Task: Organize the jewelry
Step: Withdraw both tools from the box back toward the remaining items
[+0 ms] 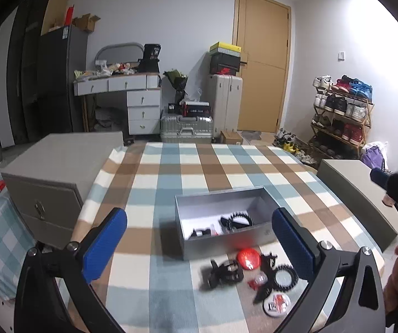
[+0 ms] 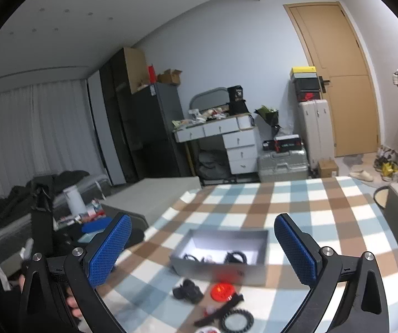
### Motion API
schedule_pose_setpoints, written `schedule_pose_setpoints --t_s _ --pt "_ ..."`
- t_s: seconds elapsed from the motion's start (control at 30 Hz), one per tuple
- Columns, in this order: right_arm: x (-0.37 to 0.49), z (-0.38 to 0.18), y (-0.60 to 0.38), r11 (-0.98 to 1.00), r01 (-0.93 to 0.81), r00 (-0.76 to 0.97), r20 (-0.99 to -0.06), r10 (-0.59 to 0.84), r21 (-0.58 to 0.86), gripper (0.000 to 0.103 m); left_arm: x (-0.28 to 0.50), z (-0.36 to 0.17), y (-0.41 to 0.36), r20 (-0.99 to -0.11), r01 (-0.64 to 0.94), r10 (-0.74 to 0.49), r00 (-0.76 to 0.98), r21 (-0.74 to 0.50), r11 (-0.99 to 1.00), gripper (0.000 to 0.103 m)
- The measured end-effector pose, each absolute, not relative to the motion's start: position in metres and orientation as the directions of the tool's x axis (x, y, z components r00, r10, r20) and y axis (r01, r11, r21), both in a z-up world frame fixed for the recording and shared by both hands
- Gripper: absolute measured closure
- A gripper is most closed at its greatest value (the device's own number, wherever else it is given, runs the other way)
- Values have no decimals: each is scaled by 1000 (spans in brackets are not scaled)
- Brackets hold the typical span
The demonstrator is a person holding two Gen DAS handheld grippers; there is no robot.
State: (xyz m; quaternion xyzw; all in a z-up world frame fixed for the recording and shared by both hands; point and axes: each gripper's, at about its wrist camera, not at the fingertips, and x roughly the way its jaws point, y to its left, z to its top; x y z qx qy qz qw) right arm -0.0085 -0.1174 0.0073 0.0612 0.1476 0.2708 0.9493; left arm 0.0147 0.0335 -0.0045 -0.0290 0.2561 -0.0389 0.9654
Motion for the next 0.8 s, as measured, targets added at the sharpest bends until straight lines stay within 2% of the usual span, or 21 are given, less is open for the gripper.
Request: schedule_pose_setpoints --t_s 0.33,0.6,0.8 --pt "-22 -48 -109 848 -497 751 -397 527 186 0 -4 -31 45 -585 60 -142 798 -157 986 1" --pt "-22 -102 -89 854 -502 661 -575 482 138 0 -24 -51 49 -633 52 -120 765 -124 991 1" --pt "-15 -128 -86 866 -470 620 -633 463 173 1 -29 -60 54 -656 47 -113 746 -118 992 1"
